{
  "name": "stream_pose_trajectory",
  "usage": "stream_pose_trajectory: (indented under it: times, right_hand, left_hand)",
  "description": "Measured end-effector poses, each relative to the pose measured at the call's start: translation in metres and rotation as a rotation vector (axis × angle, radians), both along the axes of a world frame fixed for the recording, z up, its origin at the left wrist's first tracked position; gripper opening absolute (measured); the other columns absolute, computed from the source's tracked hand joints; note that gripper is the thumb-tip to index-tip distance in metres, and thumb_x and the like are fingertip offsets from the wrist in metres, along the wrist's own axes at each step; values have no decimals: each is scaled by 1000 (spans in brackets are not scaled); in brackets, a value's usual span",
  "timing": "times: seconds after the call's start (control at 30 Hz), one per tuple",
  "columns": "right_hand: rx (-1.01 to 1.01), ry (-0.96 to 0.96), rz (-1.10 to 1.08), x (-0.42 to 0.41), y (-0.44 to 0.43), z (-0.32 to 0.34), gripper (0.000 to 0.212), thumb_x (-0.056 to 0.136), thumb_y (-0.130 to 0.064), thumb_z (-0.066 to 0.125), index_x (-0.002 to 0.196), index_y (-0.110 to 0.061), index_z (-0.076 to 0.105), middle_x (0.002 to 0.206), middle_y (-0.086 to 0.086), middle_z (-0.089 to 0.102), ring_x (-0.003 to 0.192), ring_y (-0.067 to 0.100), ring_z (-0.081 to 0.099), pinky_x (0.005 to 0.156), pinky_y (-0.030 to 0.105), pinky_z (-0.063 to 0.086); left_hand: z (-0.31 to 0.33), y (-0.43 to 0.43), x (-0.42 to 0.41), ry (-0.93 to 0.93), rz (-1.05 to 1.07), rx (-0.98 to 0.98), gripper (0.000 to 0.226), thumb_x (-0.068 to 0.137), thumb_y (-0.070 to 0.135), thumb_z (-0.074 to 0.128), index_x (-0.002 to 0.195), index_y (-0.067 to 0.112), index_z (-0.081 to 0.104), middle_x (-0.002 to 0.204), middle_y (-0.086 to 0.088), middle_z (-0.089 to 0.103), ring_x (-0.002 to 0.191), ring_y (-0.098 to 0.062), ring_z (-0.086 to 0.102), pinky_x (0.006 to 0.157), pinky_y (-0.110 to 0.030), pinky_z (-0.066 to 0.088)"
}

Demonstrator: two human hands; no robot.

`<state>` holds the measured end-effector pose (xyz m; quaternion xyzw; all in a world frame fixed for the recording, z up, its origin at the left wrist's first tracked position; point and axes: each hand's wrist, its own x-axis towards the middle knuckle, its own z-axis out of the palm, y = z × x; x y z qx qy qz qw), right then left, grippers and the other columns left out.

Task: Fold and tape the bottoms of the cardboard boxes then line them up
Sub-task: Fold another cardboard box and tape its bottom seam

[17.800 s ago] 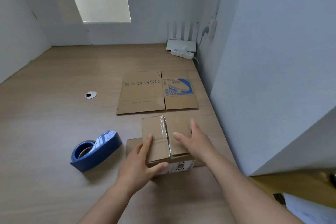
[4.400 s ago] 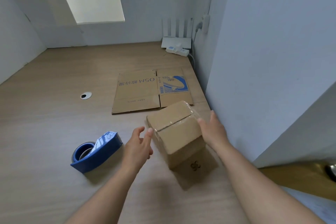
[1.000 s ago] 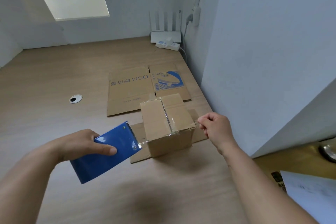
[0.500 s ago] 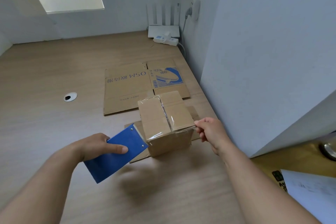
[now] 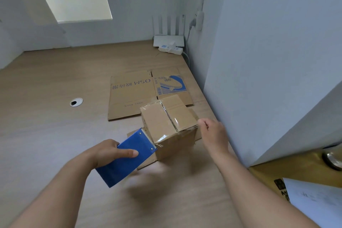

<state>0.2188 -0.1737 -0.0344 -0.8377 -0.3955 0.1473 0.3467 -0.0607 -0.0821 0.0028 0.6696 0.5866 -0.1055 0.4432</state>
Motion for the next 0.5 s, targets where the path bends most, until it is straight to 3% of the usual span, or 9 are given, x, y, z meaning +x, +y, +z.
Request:
stream_pose_trajectory:
  times: [0.1, 0.27, 0.33, 0.4, 0.5]
  right_hand:
    - [-64, 90, 11, -4, 10, 1, 26, 95, -29, 51, 95, -11, 69, 97, 5, 68, 92, 25, 58, 75, 32, 44]
    - [-56, 200, -23, -2, 11, 1, 25, 94, -29, 54, 87, -10, 69, 93, 9, 69, 91, 28, 60, 73, 30, 43]
    - [-143, 97, -13, -3, 13, 5, 30, 96, -30, 48, 90, -10, 69, 99, 11, 67, 97, 29, 58, 79, 32, 45]
    - [-268, -145, 26, -10, 15, 17, 38, 98, -32, 38, 108, -7, 65, 117, 14, 59, 111, 31, 50, 91, 36, 41]
    - [-335, -292, 137, -34, 18, 32, 70, 95, -52, 38, 140, 1, 35, 142, 17, 37, 129, 31, 35, 106, 39, 30]
  left_hand:
    - [-1, -3, 2, 5, 17, 9, 71, 44, 70, 65, 90, 17, 64, 87, -2, 69, 81, -19, 66, 69, -27, 44]
    - [-3, -6, 3, -1, 31, -7, 79, 38, 75, 64, 91, 17, 65, 90, -1, 70, 83, -20, 66, 72, -29, 45]
    - [-3, -9, 3, -4, 40, -4, 74, 43, 73, 64, 92, 17, 65, 91, -1, 69, 84, -20, 66, 74, -29, 45]
    - [-2, -10, 3, 0, 42, 8, 71, 46, 71, 62, 92, 17, 64, 91, -1, 68, 84, -19, 65, 73, -29, 44]
    - [1, -10, 4, 5, 43, 17, 71, 46, 72, 63, 92, 18, 64, 90, 0, 68, 83, -18, 65, 72, -28, 45]
